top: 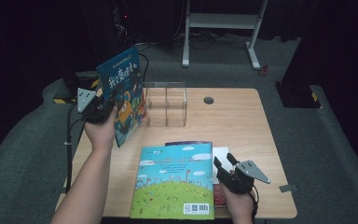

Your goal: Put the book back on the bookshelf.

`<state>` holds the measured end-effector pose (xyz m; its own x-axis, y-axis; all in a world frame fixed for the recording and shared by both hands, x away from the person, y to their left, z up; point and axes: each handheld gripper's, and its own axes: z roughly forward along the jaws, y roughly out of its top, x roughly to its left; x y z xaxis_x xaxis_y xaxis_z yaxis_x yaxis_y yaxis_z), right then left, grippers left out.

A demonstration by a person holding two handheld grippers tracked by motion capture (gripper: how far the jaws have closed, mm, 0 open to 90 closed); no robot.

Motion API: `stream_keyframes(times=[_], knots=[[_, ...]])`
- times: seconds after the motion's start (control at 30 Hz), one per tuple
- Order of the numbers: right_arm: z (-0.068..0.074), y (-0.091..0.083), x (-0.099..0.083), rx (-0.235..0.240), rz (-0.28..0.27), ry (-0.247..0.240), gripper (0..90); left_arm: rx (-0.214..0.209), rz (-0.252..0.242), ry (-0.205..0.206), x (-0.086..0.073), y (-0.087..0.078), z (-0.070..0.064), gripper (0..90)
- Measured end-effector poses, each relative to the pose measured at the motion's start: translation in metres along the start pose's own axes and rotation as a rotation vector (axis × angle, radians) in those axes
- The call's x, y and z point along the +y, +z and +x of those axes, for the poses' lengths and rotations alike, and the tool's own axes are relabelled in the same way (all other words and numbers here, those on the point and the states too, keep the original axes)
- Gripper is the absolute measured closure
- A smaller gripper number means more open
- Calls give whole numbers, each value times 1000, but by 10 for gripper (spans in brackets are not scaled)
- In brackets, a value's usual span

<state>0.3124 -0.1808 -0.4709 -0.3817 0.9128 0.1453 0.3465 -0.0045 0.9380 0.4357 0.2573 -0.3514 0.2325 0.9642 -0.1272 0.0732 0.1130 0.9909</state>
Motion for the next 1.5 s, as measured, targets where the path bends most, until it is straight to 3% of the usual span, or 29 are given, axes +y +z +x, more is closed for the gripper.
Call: stream_keyframes(times=[0.47, 0.8, 1.07, 1.5], knots=[[-2, -1, -1, -2, -2, 12, 440, 30, -29, -5, -8, 29, -6, 836], [-4, -2, -1, -1, -2, 19, 440, 58, -60, 28, -17, 37, -11, 836], [-3, -1, -2, 2, 5, 17, 440, 75, -63, 40, -38, 36, -20, 836], [-1, -2, -1, 10, -3, 14, 440, 92, -73, 29, -57, 14, -31, 830]])
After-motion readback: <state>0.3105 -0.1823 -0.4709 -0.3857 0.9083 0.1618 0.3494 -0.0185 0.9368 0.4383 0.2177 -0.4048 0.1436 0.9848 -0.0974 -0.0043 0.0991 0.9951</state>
